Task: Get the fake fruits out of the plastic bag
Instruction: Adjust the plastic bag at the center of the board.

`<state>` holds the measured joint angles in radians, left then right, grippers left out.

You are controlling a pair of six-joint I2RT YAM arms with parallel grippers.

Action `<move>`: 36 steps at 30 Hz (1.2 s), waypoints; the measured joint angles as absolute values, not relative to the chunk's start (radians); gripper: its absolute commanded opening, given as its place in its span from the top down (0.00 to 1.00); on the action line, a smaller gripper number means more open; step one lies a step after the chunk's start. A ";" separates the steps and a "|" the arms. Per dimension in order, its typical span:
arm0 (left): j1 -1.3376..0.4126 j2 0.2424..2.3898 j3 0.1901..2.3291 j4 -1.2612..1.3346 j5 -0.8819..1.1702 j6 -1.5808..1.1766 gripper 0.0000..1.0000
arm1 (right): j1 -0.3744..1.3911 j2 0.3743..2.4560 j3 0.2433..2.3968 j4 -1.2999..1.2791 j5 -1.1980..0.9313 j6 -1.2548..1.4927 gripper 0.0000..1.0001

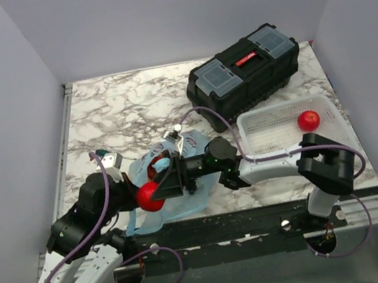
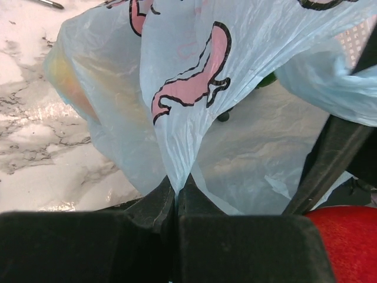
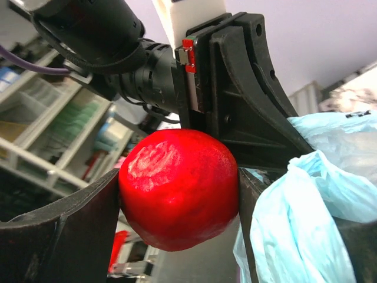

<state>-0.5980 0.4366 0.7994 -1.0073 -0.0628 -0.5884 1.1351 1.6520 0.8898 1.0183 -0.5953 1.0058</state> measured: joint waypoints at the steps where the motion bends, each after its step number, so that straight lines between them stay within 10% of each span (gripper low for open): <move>1: -0.598 0.437 0.805 -1.010 -0.061 -0.589 1.00 | 1.129 1.677 0.891 1.073 -0.616 1.053 0.99; 11: -0.609 0.406 0.822 -0.979 -0.112 -0.616 1.00 | 1.143 1.739 0.884 1.328 -0.681 1.403 0.99; 36: -0.604 0.464 0.788 -0.394 -0.245 -0.533 1.00 | 1.190 1.498 0.730 0.902 -0.604 1.477 0.99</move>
